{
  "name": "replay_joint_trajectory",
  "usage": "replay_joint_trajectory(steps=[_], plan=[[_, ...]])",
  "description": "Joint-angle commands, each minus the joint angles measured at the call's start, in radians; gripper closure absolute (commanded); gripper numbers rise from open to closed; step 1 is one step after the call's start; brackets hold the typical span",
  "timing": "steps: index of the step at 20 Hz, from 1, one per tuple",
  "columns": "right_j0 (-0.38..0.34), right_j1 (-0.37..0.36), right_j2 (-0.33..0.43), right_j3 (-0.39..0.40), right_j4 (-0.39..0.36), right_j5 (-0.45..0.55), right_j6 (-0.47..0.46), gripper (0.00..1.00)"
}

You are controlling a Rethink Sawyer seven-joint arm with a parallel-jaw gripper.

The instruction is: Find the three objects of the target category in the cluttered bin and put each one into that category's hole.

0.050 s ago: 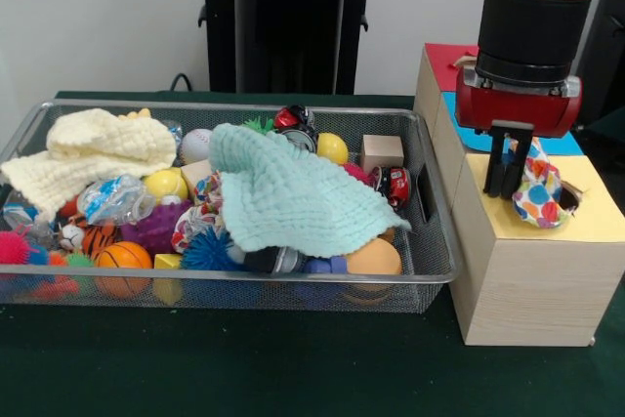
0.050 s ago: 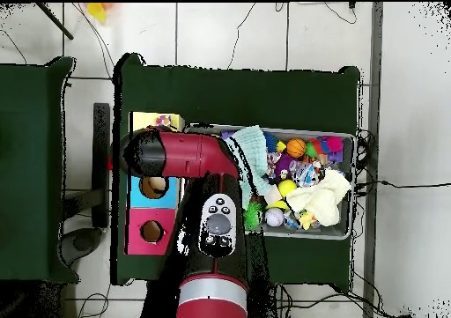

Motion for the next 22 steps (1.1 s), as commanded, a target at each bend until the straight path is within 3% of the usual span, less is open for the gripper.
replay_joint_trajectory(steps=[1,22], plan=[[0.010,0.049,0.092,0.086,0.030,-0.008,0.160,1.00],[-0.023,-0.046,0.102,0.100,0.036,0.112,0.106,1.00]])
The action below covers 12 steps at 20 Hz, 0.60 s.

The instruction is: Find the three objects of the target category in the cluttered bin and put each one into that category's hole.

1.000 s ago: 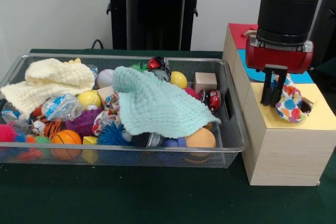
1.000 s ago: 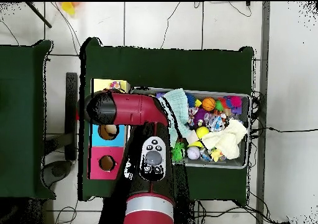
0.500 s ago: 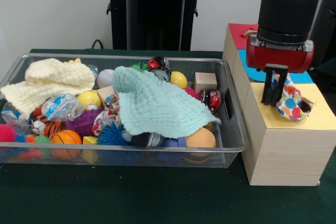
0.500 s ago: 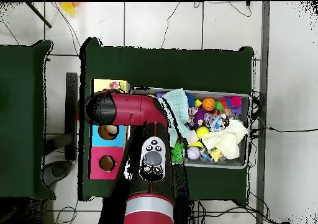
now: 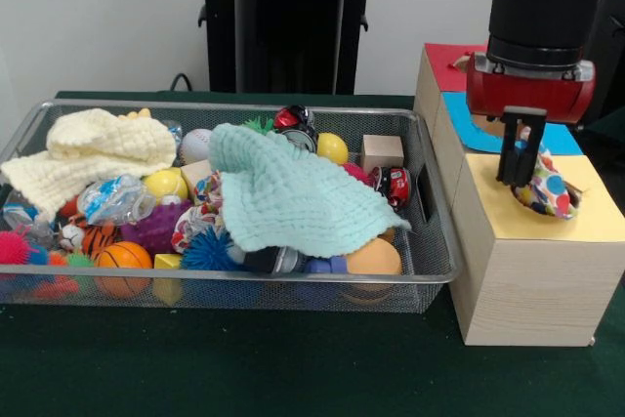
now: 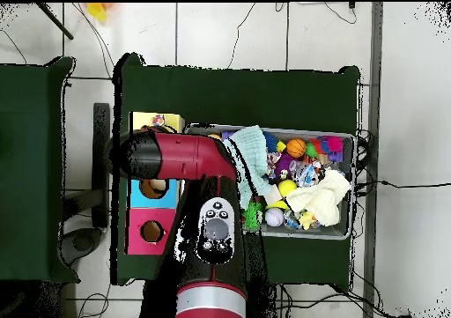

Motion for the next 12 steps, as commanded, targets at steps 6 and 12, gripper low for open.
replay_joint_trajectory(steps=[6,12], plan=[[-0.016,0.024,0.091,0.059,0.030,0.077,0.119,1.00],[-0.011,0.075,0.088,0.045,0.017,0.005,0.128,1.00]])
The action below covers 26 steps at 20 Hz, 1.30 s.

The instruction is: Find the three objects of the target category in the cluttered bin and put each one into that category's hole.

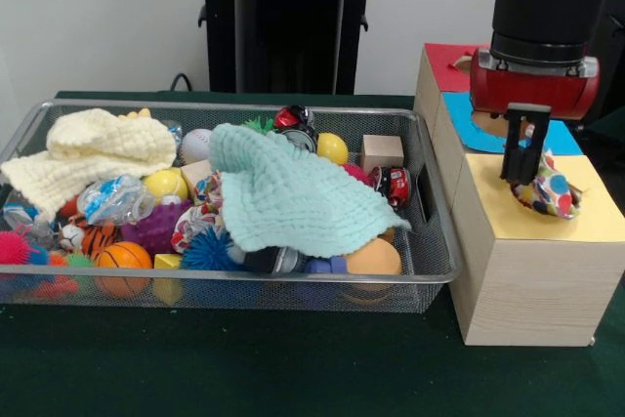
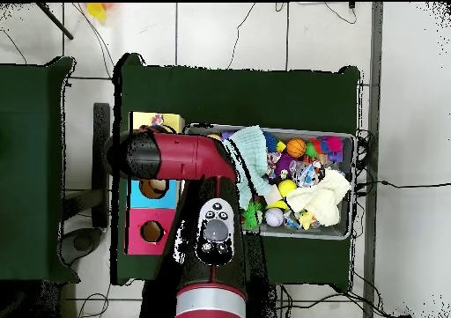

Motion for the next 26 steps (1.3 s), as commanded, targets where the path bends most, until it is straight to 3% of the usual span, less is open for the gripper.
replay_joint_trajectory(steps=[1,10,26], plan=[[-0.009,0.083,0.082,0.039,0.012,-0.004,0.132,1.00],[0.017,0.125,0.056,0.006,0.008,-0.035,0.158,1.00],[0.061,0.043,0.034,0.039,0.054,0.070,0.192,1.00]])
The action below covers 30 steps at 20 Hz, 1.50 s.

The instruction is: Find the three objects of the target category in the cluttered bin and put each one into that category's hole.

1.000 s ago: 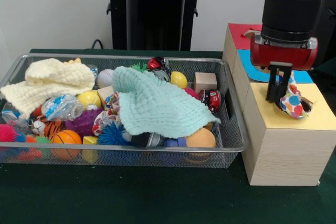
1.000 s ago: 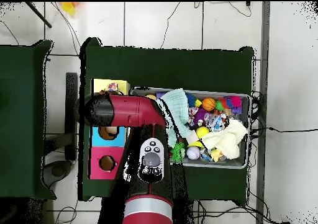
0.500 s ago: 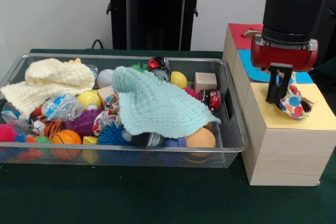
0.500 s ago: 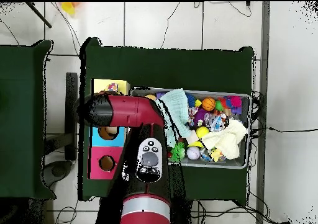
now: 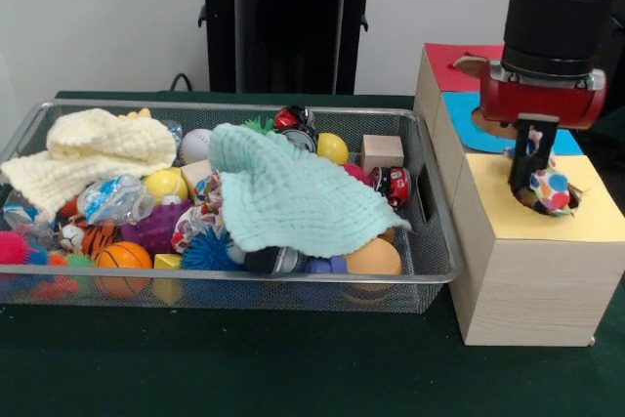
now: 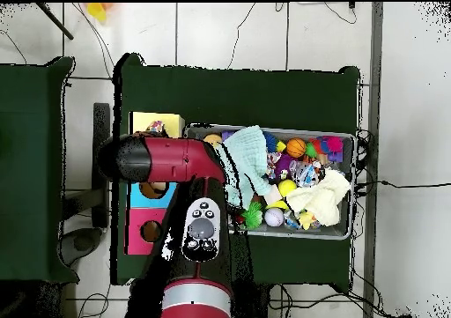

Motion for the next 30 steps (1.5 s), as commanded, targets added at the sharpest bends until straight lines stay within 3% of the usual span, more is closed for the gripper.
replay_joint_trajectory(steps=[1,7,12,17,30], plan=[[0.020,0.013,0.053,0.045,0.046,0.071,0.194,1.00],[0.024,0.025,0.051,0.035,0.056,0.065,0.189,1.00],[-0.028,0.141,0.089,-0.008,0.032,-0.077,0.131,1.00],[-0.041,0.204,0.085,-0.049,0.013,-0.122,0.112,1.00],[0.008,0.152,0.030,-0.043,0.025,-0.025,0.142,1.00]])
